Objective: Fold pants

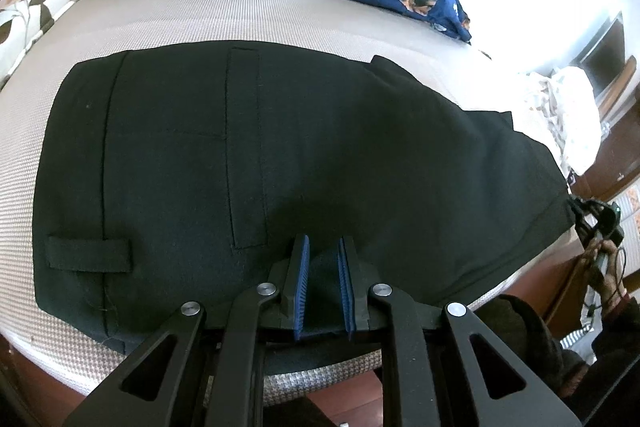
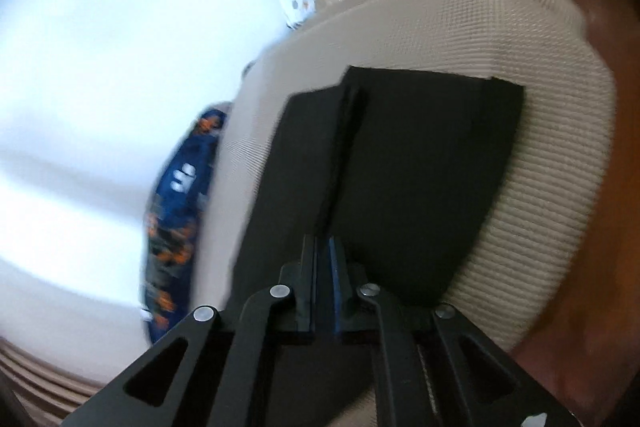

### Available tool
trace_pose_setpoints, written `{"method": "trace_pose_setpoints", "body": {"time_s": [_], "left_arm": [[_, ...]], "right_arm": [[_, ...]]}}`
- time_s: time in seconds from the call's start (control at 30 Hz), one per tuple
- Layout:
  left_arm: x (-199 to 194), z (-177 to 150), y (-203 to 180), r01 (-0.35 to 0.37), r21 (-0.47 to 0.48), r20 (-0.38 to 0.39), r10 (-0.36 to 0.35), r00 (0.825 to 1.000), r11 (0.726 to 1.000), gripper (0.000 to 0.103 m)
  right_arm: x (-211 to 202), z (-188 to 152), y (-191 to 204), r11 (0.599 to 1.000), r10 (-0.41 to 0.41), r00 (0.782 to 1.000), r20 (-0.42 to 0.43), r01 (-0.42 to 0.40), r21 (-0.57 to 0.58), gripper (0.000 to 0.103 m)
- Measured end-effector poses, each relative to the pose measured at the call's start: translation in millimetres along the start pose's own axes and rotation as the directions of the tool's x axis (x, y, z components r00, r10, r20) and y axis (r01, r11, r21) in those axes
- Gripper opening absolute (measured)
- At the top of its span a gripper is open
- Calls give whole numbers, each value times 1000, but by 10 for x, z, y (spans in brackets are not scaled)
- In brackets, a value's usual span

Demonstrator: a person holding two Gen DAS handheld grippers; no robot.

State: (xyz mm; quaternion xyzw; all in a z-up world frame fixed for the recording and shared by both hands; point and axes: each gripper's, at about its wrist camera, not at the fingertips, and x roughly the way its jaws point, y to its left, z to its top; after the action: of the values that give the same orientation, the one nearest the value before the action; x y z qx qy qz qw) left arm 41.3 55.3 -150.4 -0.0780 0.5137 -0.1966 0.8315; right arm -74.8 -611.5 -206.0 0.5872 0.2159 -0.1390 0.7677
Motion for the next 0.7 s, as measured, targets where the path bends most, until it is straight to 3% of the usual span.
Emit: {"method": "trace_pose_setpoints", "body": {"time_s": [0.13, 0.2, 0.33, 0.5, 0.63, 0.7], "left_arm": [[0, 0, -4, 2, -5, 3, -1, 1000, 1000, 16], [1, -3, -9, -5, -3, 1, 5, 1000, 1000, 17], [3, -6, -11, -8, 2, 1, 8, 1000, 1000, 17], [8, -5, -11, -10, 5, 1, 10, 1000, 1000, 17], [12, -17, -13, -8, 5, 5, 8, 1000, 1000, 17], [15, -17, -9, -7, 4, 3, 7, 1000, 1000, 17]], "right_arm": [[210, 93, 116, 999, -39, 999, -36, 39, -6, 33], [218, 104, 193, 999, -53, 998, -22, 53, -7, 36], [278, 102, 272, 999, -46, 999, -1, 46, -27, 58], [337, 136, 252, 1000, -21, 999, 36, 22, -21, 61], [482, 40, 341, 992, -26, 998, -60, 18, -121, 61], [521, 5, 327, 994, 35, 993, -111, -46, -99, 61]]}}
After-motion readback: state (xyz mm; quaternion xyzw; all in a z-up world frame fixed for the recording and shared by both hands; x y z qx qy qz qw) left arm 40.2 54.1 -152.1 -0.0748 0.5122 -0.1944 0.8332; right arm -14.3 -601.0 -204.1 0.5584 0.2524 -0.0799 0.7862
